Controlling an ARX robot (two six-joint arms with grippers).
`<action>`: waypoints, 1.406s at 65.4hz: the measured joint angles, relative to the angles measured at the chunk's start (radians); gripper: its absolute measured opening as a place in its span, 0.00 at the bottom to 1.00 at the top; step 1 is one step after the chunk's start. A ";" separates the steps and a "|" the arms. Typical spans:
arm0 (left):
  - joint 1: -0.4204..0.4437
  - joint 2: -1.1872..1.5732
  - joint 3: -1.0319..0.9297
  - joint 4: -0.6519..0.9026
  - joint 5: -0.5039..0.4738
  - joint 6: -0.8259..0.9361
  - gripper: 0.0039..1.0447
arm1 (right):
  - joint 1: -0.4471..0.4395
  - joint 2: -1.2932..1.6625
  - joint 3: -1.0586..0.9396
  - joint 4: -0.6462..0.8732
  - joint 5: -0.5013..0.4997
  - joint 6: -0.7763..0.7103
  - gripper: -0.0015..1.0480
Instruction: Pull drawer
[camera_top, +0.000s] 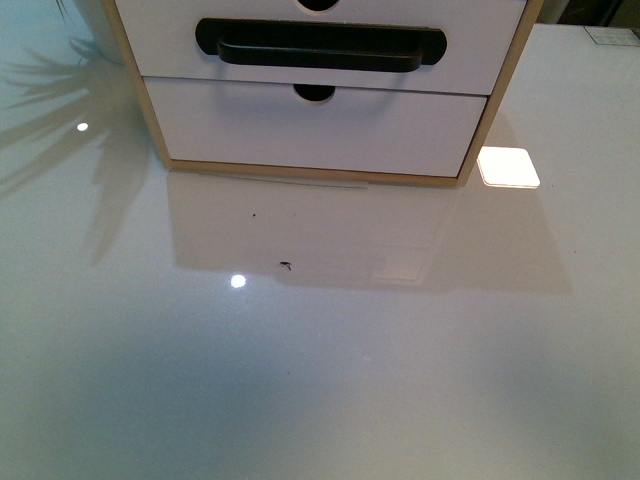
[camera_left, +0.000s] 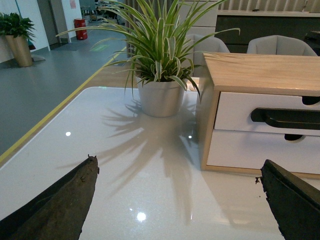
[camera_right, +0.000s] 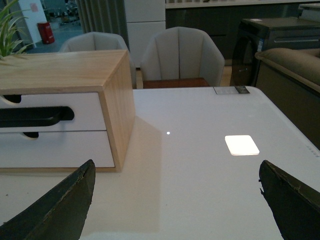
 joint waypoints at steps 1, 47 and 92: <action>0.000 0.000 0.000 0.000 0.000 0.000 0.93 | 0.000 0.000 0.000 0.000 0.000 0.000 0.91; 0.000 0.000 0.000 0.000 0.000 0.000 0.93 | 0.000 0.000 0.000 0.000 0.000 0.000 0.91; -0.254 1.099 0.371 0.365 0.246 0.760 0.93 | 0.176 1.093 0.546 0.025 -0.117 -0.579 0.91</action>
